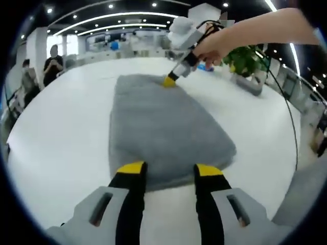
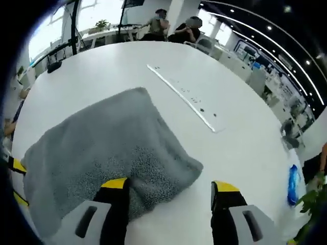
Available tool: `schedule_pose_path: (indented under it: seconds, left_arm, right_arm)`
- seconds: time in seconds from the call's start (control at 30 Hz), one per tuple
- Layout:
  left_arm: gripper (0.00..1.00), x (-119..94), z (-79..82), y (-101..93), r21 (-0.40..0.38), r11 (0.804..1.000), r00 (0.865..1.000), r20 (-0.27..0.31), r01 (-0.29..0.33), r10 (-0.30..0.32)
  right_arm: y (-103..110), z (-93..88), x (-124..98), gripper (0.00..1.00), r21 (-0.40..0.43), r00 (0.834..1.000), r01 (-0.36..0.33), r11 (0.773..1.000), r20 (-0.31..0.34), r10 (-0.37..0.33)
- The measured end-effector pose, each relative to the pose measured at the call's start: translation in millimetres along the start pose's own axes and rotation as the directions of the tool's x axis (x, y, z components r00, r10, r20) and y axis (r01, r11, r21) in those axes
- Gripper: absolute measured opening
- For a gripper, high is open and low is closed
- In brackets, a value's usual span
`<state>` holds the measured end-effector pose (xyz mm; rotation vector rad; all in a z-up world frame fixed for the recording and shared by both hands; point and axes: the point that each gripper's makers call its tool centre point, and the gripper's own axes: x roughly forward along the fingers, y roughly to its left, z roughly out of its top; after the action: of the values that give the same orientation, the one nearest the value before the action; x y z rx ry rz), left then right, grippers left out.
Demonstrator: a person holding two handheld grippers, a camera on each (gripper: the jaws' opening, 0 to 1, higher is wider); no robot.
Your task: Open the folded towel by lifting each exposed corner and separating the folded layers until the towel lies flat within the target outline without major curled edges
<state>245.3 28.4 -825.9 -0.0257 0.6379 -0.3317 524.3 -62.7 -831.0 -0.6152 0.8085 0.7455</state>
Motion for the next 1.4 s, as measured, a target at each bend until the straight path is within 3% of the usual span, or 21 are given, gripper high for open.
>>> schedule_pose_path:
  seconds: [0.2,0.27,0.33,0.47,0.67,0.77,0.97,1.03,1.13,1.2,1.3,1.33,1.4]
  left_arm:
    - [0.36,-2,7.2,1.6,-0.091,0.996,0.999,0.026,0.025,-0.023]
    - [0.34,-5,16.1,3.7,-0.137,0.99,0.997,0.078,0.034,-0.023]
    - [0.34,-9,24.8,4.3,-0.138,0.99,0.992,0.122,0.035,-0.018]
    - [0.34,-15,31.3,10.2,-0.123,0.992,0.99,0.139,0.014,0.004]
    - [0.34,-28,46.3,34.1,-0.157,0.987,0.977,0.2,-0.036,0.068]
    - [0.34,-39,50.7,44.6,-0.194,0.98,0.971,0.221,-0.05,0.093]
    - [0.34,-56,42.0,76.9,-0.228,0.967,0.965,0.204,-0.117,0.165]
    - [0.34,-59,43.8,82.9,-0.268,0.955,0.961,0.207,-0.126,0.185]
    - [0.33,-63,45.4,86.4,-0.268,0.954,0.958,0.209,-0.138,0.197]
    - [0.31,-66,43.8,94.4,-0.243,0.955,0.957,0.19,-0.172,0.221]
    - [0.31,-72,44.1,103.0,-0.248,0.949,0.946,0.211,-0.193,0.247]
    - [0.31,-74,47.0,104.3,-0.318,0.93,0.939,0.223,-0.184,0.262]
    - [0.31,-74,49.1,109.3,-0.304,0.933,0.934,0.234,-0.193,0.269]
  right_arm:
    - [-4,-2.5,0,0.67,0.078,0.999,0.001,0.997,0.054,-0.005]
    - [-4,-5.7,-2,0.67,0.135,0.997,-0.011,0.991,0.077,0.001]
    - [-3,-8.8,-2,0.68,0.193,0.997,-0.024,0.981,0.083,0.008]
    - [-4,-10.3,-5,0.65,0.212,0.994,-0.036,0.977,0.113,0.013]
    - [7,5.5,-22,0.57,0.233,0.978,-0.071,0.97,0.208,0.022]
    - [24,10.8,-39,0.54,0.264,0.966,-0.121,0.957,0.254,0.053]
    - [81,21.7,-83,0.5,0.281,0.922,-0.221,0.934,0.373,0.106]
    - [101,24.1,-94,0.48,0.266,0.912,-0.242,0.933,0.39,0.126]
    - [114,25.7,-100,0.43,0.258,0.909,-0.24,0.936,0.398,0.124]
    - [131,28.9,-109,0.42,0.252,0.898,-0.262,0.931,0.417,0.14]
    - [168,32.0,-127,0.39,0.231,0.883,-0.293,0.928,0.437,0.171]
    - [185,33.3,-131,0.38,0.226,0.877,-0.307,0.925,0.445,0.182]
    - [203,33.0,-133,0.37,0.215,0.874,-0.316,0.924,0.446,0.195]
